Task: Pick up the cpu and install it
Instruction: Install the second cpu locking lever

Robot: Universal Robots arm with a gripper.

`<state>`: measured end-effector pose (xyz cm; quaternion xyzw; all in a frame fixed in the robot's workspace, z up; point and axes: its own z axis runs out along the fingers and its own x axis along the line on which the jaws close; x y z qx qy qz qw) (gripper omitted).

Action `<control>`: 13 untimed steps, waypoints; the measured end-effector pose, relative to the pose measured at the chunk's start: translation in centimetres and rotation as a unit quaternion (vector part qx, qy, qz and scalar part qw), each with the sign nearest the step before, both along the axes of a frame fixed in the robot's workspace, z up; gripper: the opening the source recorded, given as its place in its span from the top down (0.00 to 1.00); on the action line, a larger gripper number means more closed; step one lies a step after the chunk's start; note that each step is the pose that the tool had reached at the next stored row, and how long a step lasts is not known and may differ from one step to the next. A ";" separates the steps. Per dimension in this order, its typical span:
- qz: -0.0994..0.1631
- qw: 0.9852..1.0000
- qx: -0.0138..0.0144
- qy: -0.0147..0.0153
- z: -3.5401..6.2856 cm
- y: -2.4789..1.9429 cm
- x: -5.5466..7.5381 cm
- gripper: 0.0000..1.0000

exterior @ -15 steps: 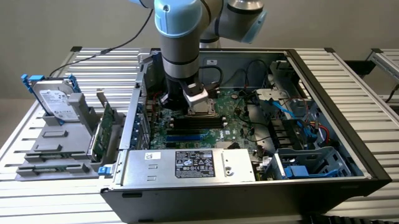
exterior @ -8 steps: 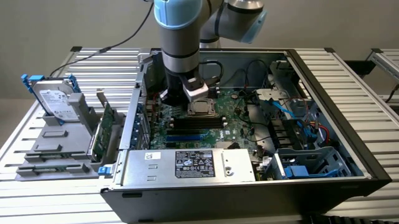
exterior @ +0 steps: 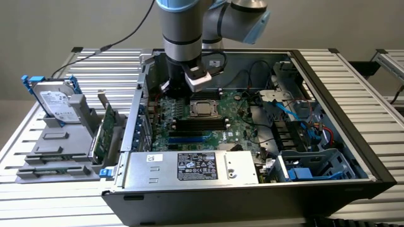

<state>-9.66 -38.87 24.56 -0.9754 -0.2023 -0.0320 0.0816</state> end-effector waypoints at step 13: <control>0.006 1.000 0.000 0.003 3.14 0.21 0.1 0.89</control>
